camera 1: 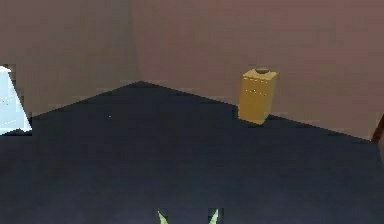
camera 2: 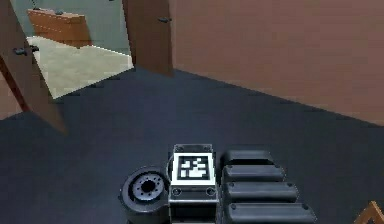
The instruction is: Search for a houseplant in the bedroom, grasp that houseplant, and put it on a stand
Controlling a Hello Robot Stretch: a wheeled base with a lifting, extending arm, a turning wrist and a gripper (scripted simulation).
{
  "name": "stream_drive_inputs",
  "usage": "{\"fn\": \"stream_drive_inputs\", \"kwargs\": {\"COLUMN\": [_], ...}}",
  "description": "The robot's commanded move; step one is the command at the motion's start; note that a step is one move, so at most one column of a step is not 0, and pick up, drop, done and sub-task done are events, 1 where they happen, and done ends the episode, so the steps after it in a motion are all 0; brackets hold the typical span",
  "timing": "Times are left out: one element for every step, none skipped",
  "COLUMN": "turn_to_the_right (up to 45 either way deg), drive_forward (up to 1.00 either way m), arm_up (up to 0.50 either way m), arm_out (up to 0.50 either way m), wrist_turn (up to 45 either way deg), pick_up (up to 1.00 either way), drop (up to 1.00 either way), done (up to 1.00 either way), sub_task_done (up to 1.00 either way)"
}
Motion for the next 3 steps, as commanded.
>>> {"fn": "stream_drive_inputs", "kwargs": {"turn_to_the_right": [0.0, 0.0, 3.0], "drive_forward": [1.0, 1.0, 0.0], "arm_up": [0.0, 0.0, 0.0], "arm_out": [0.0, 0.0, 0.0], "wrist_turn": [0.0, 0.0, 0.0], "pick_up": [0.0, 0.0, 0.0], "drop": [0.0, 0.0, 0.0], "done": [0.0, 0.0, 0.0], "sub_task_done": [0.0, 0.0, 0.0]}}
